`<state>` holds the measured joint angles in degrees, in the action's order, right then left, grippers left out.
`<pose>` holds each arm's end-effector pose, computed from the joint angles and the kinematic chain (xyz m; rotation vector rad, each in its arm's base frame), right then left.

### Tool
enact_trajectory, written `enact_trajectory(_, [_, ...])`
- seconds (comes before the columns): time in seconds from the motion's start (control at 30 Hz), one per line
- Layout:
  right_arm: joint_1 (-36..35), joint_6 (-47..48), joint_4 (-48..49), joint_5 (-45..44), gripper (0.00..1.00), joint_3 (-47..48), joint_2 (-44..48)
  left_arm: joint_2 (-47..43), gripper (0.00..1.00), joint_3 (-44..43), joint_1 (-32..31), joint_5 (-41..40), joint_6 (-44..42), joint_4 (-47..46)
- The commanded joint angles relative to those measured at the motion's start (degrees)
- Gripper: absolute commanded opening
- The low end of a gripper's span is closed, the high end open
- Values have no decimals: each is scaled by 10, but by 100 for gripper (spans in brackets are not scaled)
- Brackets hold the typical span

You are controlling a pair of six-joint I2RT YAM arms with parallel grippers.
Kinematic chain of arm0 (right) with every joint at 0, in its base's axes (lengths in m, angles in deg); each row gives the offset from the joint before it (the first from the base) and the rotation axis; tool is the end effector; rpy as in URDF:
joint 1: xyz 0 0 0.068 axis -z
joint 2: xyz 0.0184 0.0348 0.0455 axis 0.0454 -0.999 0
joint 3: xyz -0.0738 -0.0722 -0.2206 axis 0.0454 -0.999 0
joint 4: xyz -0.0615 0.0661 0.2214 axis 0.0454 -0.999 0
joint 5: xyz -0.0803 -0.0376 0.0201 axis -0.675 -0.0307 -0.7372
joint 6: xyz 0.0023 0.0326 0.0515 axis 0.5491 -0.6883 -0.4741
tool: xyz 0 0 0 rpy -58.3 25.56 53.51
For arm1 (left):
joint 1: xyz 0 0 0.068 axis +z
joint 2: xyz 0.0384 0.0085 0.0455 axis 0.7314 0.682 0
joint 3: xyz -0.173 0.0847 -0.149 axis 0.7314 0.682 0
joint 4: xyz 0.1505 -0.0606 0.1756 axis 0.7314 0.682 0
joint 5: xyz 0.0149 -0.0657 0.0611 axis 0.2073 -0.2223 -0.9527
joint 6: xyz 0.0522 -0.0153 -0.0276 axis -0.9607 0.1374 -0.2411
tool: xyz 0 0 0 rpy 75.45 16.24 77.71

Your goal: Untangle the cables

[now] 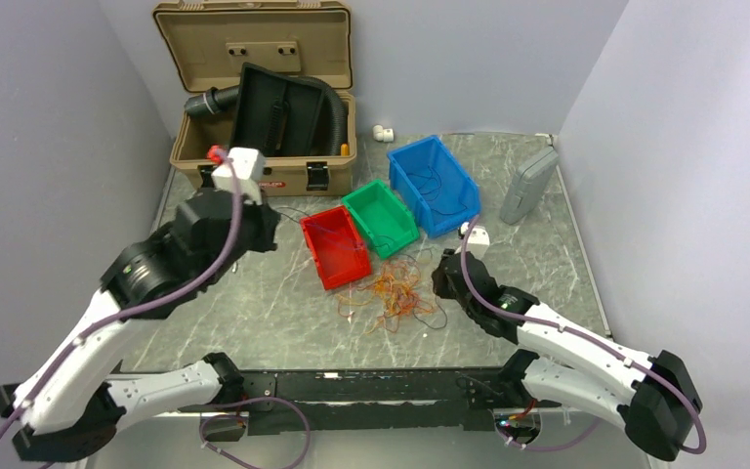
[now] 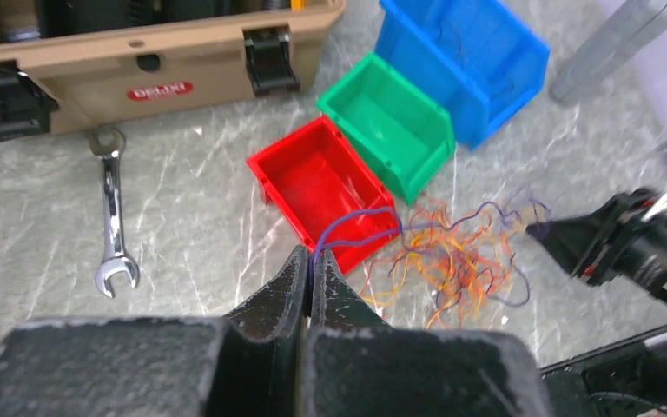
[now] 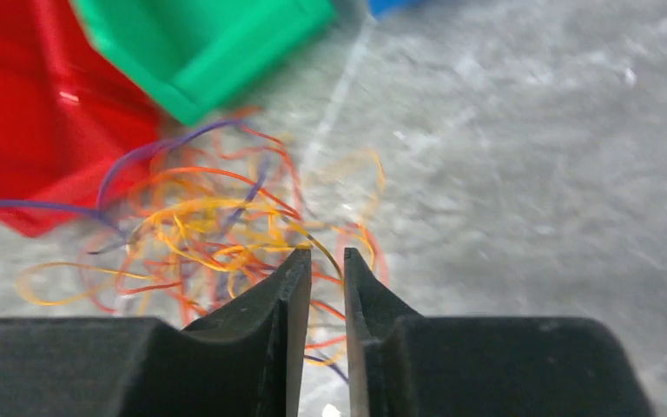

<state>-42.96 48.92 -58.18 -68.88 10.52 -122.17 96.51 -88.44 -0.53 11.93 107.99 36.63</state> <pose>0.1525 0.1297 0.2068 0.0875 2.1121 0.4382 0.1259 -0.1085 0.4101 0.1392 2.0044 -0.3432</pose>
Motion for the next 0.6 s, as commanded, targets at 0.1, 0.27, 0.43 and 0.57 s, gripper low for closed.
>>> enact_trajectory(0.1, [7,-39,-96,-64,6,-11,1,-82,0,41,1,-9,-26,-97])
enact_trajectory(0.27, [7,-32,-99,-61,12,1,-3,-74,0,44,1,61,-45,-111])
enact_trajectory(0.43, [7,104,-15,87,61,2,23,-68,0,43,2,118,-63,-127])
enact_trajectory(0.57, [6,170,64,217,83,-9,56,-73,0,38,1,122,-68,-132])
